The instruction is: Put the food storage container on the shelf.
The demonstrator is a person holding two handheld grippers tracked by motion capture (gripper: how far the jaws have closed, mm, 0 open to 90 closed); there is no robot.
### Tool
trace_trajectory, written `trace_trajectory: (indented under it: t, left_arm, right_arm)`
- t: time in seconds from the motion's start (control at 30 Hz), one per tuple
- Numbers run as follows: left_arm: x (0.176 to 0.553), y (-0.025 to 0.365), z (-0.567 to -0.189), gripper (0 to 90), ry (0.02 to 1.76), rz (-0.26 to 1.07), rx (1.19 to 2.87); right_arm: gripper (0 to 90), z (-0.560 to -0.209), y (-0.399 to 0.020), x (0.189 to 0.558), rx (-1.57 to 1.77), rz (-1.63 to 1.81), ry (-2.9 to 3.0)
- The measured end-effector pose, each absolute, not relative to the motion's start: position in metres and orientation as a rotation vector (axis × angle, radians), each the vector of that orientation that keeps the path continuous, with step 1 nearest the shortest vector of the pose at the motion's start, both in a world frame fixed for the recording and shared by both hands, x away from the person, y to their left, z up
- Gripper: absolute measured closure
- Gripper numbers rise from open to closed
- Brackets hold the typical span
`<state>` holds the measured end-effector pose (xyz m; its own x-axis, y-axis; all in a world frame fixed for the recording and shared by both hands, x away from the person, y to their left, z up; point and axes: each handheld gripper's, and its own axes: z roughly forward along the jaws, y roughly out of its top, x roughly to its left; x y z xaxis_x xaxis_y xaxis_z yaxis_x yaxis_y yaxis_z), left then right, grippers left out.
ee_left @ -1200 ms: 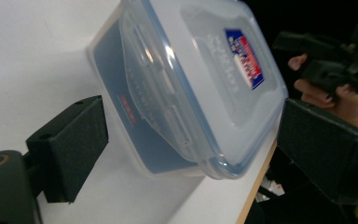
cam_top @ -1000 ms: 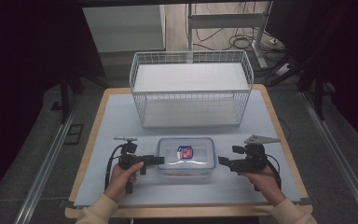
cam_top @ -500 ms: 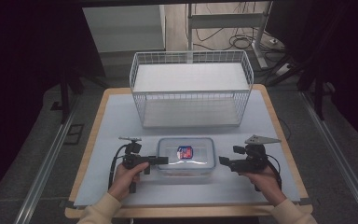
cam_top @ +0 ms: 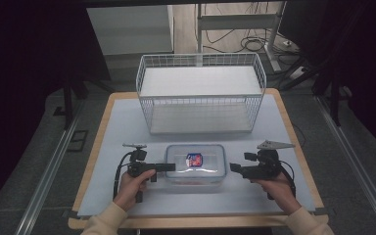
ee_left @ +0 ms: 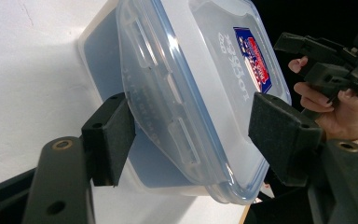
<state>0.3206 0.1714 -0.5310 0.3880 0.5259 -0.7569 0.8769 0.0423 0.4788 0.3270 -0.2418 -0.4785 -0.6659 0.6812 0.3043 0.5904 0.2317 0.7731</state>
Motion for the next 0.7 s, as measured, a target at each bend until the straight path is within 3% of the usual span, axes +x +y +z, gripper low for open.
trace_trajectory:
  t: [0.7]
  left_arm:
    - [0.321, 0.172, -0.532, 32.3, 1.264, -0.430, 1.623]
  right_arm:
    - [21.0, -0.502, -0.209, 0.362, 1.465, 1.488, 2.607]
